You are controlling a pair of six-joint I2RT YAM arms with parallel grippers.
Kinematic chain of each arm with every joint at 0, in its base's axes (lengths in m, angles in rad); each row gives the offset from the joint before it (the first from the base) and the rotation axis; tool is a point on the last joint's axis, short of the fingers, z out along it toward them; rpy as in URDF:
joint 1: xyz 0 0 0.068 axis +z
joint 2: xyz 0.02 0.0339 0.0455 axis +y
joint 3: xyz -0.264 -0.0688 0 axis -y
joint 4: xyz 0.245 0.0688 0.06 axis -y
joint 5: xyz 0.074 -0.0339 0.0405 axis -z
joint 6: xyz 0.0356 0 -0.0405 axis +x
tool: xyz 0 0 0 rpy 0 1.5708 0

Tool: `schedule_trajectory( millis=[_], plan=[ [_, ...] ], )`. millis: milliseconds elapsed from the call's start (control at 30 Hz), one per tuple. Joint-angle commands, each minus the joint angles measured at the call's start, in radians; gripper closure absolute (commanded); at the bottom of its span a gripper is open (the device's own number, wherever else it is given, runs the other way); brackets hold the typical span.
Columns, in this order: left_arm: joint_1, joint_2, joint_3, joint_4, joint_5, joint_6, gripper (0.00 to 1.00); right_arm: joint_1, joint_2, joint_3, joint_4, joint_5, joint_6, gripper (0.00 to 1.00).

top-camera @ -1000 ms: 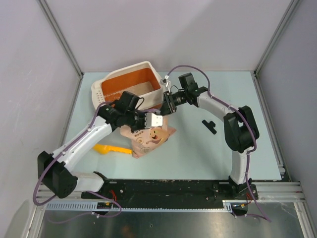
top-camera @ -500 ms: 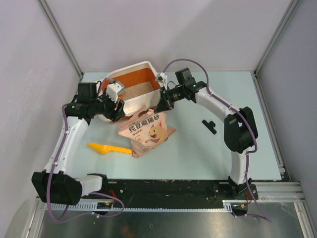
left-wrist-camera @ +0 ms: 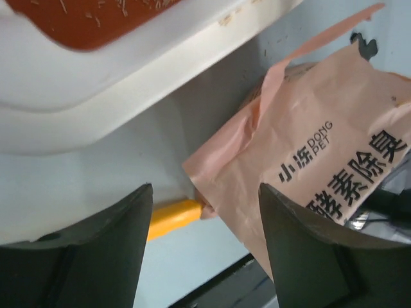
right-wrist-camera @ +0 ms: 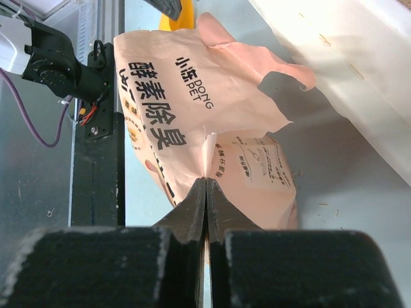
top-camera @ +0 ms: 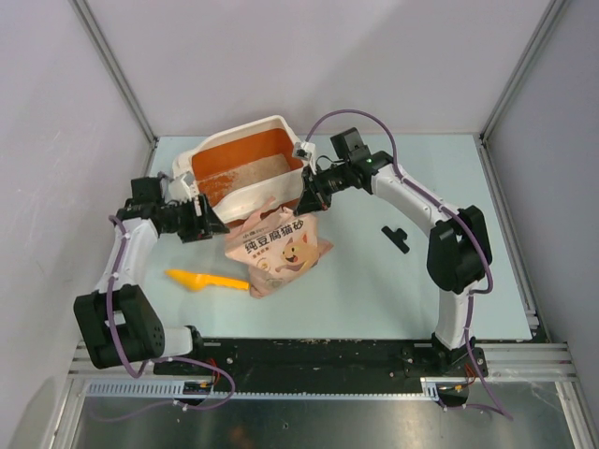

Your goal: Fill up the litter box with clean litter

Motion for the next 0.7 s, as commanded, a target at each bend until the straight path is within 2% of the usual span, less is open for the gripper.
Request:
schedule_trajectory(
  millis=[0, 200, 233, 300, 400, 433, 567, 600, 633, 667],
  plan=[
    [0.012, -0.028, -0.085, 0.080, 0.069, -0.251, 0.28, 0.006, -0.085, 0.048, 0.052, -0.058, 0.004, 1.00],
    [0.010, 0.034, -0.124, 0.160, 0.198, -0.328, 0.33, 0.011, -0.084, 0.039, 0.058, -0.058, 0.007, 1.00],
    [0.012, 0.043, -0.121, 0.166, 0.213, -0.328, 0.39, 0.011, -0.085, 0.041, 0.058, -0.056, 0.007, 1.00],
    [0.010, 0.066, -0.113, 0.194, 0.254, -0.341, 0.44, 0.012, -0.082, 0.041, 0.060, -0.055, 0.009, 1.00],
    [0.012, 0.093, -0.095, 0.237, 0.311, -0.365, 0.62, 0.011, -0.080, 0.038, 0.061, -0.050, 0.010, 1.00],
    [0.010, 0.093, -0.090, 0.242, 0.319, -0.363, 0.74, 0.009, -0.080, 0.035, 0.063, -0.049, 0.010, 1.00],
    [0.012, 0.094, -0.078, 0.252, 0.334, -0.349, 0.95, 0.002, -0.079, 0.027, 0.080, -0.041, 0.032, 0.99],
    [0.012, 0.089, -0.081, 0.252, 0.336, -0.348, 0.98, -0.003, -0.079, 0.027, 0.092, -0.037, 0.045, 0.96],
    [0.012, 0.074, -0.083, 0.256, 0.339, -0.343, 1.00, -0.006, -0.077, 0.030, 0.102, -0.024, 0.058, 0.82],
    [0.012, 0.061, -0.086, 0.259, 0.339, -0.335, 1.00, -0.008, -0.077, 0.034, 0.112, -0.020, 0.064, 0.73]
  ],
)
